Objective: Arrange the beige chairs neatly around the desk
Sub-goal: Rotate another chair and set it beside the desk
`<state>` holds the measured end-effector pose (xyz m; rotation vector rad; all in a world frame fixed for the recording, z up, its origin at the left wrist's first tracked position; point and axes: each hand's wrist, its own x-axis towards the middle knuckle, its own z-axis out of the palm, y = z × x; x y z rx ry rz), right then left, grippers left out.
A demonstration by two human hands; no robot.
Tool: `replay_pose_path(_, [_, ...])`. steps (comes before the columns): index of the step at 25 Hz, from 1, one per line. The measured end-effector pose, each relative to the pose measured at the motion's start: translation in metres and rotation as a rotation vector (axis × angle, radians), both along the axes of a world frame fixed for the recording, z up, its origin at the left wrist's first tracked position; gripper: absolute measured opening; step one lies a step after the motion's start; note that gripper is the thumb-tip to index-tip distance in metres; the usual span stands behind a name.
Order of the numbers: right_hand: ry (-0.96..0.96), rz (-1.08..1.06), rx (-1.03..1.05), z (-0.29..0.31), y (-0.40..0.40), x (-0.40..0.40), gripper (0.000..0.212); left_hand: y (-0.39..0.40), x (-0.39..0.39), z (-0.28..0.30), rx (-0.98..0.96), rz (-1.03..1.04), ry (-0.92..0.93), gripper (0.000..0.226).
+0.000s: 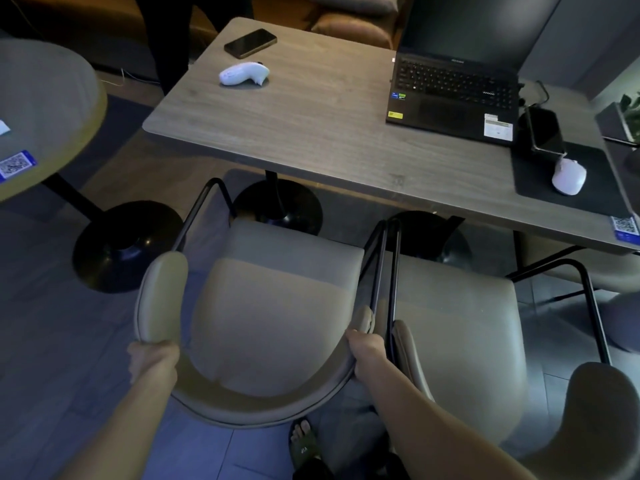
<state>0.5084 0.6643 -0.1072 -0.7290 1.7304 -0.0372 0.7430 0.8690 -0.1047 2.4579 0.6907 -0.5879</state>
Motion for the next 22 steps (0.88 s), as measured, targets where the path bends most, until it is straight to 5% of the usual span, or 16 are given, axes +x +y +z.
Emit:
replay_pose_path(5, [0.048,0.049,-0.077,0.011,-0.002,-0.001,0.036,0.010,0.001,-0.008,-0.054,-0.066,0.004,0.051])
replay_pose_path(13, [0.175,0.279,-0.111,0.020,-0.011,-0.008,0.052,-0.006,-0.010,-0.001,-0.054,0.004,0.040,0.063])
replay_pose_path(17, [0.298,0.480,-0.337,0.039,-0.037,-0.021,0.045,-0.054,-0.039,0.022,0.112,-0.282,-0.064,0.079])
replay_pose_path(22, [0.325,0.372,-0.507,0.043,-0.067,-0.057,0.040,-0.157,-0.113,0.024,-0.283,-0.577,-0.028,0.057])
